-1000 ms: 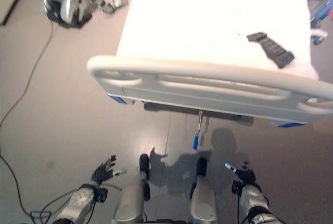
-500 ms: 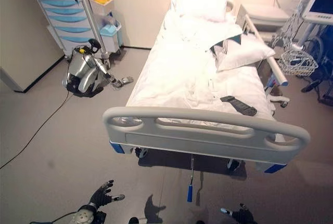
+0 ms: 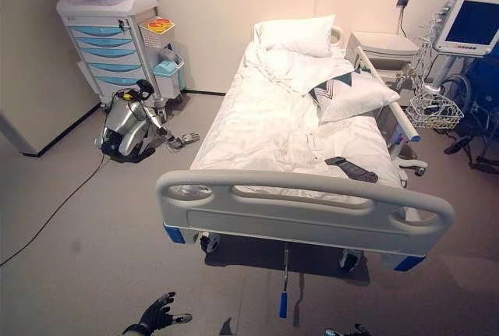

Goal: Raise the hospital bed

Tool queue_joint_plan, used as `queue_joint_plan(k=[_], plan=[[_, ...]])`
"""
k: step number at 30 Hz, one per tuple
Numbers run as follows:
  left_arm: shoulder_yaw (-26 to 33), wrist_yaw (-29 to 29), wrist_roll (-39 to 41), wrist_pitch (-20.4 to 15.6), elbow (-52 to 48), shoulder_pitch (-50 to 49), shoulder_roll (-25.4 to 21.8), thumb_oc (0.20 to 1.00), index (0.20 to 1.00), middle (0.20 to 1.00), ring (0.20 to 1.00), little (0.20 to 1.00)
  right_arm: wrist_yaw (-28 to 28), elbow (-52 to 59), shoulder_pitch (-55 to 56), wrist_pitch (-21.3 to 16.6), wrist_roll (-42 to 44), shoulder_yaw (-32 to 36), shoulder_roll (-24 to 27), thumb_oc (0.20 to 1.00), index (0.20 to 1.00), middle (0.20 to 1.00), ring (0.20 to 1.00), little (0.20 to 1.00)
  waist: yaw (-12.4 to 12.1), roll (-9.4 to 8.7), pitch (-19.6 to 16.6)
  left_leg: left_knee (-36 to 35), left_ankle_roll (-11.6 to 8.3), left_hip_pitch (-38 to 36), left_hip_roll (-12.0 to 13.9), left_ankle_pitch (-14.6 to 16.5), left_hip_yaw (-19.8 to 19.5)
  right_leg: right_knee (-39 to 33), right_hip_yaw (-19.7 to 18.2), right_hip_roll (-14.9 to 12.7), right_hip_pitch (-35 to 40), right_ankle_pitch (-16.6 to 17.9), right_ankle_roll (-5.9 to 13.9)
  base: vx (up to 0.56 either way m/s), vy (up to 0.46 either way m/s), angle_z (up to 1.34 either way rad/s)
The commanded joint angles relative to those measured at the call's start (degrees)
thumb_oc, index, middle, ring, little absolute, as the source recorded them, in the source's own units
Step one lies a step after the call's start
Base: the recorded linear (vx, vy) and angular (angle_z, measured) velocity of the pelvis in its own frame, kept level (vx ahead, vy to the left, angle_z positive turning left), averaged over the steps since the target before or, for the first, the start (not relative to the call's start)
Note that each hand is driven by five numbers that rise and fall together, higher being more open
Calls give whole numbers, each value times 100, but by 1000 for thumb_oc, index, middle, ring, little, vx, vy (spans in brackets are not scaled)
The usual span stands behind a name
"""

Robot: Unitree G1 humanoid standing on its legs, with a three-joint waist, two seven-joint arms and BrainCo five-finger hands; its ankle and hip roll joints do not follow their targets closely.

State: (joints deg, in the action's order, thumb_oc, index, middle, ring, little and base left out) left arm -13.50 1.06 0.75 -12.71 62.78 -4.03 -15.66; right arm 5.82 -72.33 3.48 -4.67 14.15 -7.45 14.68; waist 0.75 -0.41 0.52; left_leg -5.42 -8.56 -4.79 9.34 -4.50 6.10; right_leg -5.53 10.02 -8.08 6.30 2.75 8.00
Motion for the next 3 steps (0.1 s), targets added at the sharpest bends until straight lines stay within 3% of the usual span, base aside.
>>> queue_joint_plan(k=[1, 3], plan=[[71, 52, 23, -129, 130, 449, -25, 1000, 1000, 1000, 1000, 1000, 38, -69, -534, -17, -34, -2, -70, 1000, 1000, 1000, 1000, 1000, 30, -166, 315, 92, 177, -441, -135, 330, -14, 202, 158, -240, 144, 16, 366, 8, 6, -3], [120, 29, 146, -147, 138, 420, -18, 1000, 1000, 1000, 1000, 1000, 35, -95, -526, -12, -45, -6, -76, 1000, 1000, 1000, 1000, 1000, 36, -163, 310, 98, 175, -447, -136, 337, -1, 210, 144, -241, 144, 4, 362, 0, 0, 0]])
